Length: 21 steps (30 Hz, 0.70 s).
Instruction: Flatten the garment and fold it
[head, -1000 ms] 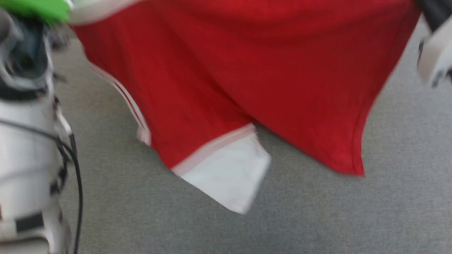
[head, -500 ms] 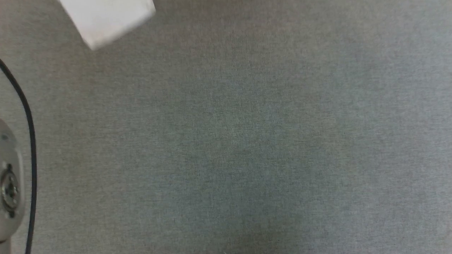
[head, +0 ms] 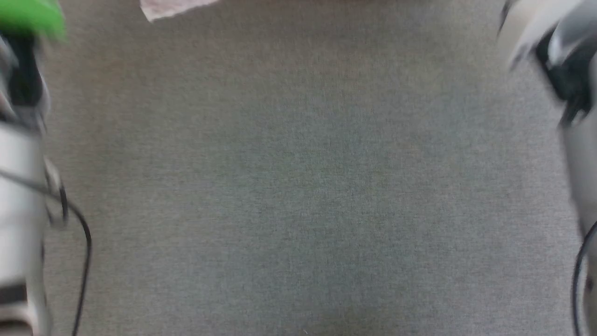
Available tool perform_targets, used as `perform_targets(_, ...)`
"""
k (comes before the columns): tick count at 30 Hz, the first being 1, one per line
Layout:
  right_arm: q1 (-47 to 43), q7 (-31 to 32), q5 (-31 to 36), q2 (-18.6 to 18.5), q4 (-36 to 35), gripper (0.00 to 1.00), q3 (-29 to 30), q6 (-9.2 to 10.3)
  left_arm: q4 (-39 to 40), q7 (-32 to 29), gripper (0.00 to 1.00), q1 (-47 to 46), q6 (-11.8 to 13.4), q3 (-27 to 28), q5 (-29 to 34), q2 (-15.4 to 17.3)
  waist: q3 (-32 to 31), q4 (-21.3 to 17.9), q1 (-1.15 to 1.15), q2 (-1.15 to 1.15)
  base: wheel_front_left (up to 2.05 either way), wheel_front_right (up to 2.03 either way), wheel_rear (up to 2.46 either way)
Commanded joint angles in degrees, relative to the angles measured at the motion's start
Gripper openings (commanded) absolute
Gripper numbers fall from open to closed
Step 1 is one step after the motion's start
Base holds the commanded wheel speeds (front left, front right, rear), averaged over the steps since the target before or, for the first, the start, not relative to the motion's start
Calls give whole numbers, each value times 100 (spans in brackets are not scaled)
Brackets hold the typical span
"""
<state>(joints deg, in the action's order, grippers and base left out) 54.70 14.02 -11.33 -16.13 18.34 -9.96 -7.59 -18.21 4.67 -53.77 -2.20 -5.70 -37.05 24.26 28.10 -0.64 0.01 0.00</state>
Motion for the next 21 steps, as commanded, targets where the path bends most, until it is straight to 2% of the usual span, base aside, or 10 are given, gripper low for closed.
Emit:
perform_targets(1, -354, -68, -102, 59, -45, 0, 42, 10, 67, -8, 0, 491, 26, -79, 178, 169, -587, 183, -1, 0, 0, 0, 0)
perform_targets(2, -677, -98, -168, 91, -82, 0, 76, 10, 141, -56, 0, 949, 59, -160, 281, 262, -728, 196, -1, 0, 0, 0, 0)
perform_targets(5, -1548, -103, -309, 156, -208, 0, 222, 10, 391, -224, 0, 2115, 226, -188, 197, 262, -1067, 266, -1, 0, 0, 0, 0)
perform_targets(12, -3564, -55, -244, 422, -744, 0, 864, 10, 1278, -750, 0, 4544, 697, -131, -284, 79, -1647, 402, -1, 0, 0, 0, 0)
perform_targets(16, -4501, -10, -37, 686, -1055, 0, 1279, 10, 1594, -1059, 0, 5438, 885, -259, -377, 35, -1847, 486, -1, 0, 0, 0, 0)
perform_targets(21, -5418, 58, 107, 1088, -1436, 0, 1709, 10, 1783, -1289, 0, 6134, 1061, -412, -441, -43, -2001, 536, -1, 0, 0, 0, 0)
